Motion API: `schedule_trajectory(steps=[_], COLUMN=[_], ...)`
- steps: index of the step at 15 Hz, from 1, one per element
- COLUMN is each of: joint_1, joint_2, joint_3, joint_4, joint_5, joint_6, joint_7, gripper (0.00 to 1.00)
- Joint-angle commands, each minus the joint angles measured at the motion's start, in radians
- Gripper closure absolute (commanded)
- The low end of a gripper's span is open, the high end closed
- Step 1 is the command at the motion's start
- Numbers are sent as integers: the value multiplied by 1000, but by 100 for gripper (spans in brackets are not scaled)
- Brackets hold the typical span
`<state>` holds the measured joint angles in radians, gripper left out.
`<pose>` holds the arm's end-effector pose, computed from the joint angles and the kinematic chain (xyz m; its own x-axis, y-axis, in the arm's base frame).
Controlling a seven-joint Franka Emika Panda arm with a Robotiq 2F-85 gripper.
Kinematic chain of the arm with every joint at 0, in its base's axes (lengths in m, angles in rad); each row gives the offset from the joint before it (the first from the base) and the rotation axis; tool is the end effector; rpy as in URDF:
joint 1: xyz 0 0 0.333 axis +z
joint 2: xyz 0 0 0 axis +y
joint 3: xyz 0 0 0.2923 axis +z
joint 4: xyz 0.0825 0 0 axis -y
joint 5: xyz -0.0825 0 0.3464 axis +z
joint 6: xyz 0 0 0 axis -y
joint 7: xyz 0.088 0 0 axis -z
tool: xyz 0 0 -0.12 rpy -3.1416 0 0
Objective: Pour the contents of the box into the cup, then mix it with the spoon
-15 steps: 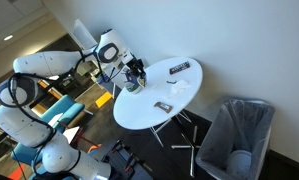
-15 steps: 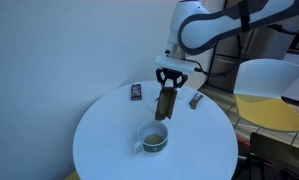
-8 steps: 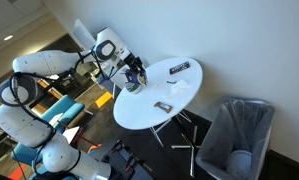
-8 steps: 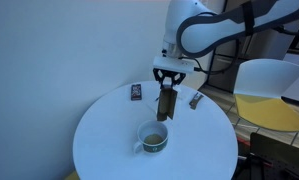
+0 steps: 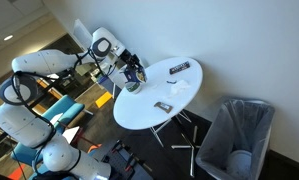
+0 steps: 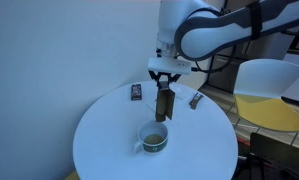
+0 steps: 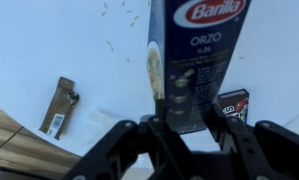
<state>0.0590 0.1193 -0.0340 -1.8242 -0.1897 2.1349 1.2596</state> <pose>0.5790 0.0049 0.4640 0.3876 -0.8936 0.2264 -0.8999 -0.4200 -0.1173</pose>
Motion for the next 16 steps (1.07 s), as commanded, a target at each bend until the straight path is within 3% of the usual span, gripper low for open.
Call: schedule_trajectory(steps=[1, 16], joint_1=[19, 78], joint_2=[-5, 8], joint_3=[14, 61], joint_4=[32, 46], joint_5=[-63, -292], joint_6=[-52, -115], joint_7=[45, 152], gripper=[81, 81])
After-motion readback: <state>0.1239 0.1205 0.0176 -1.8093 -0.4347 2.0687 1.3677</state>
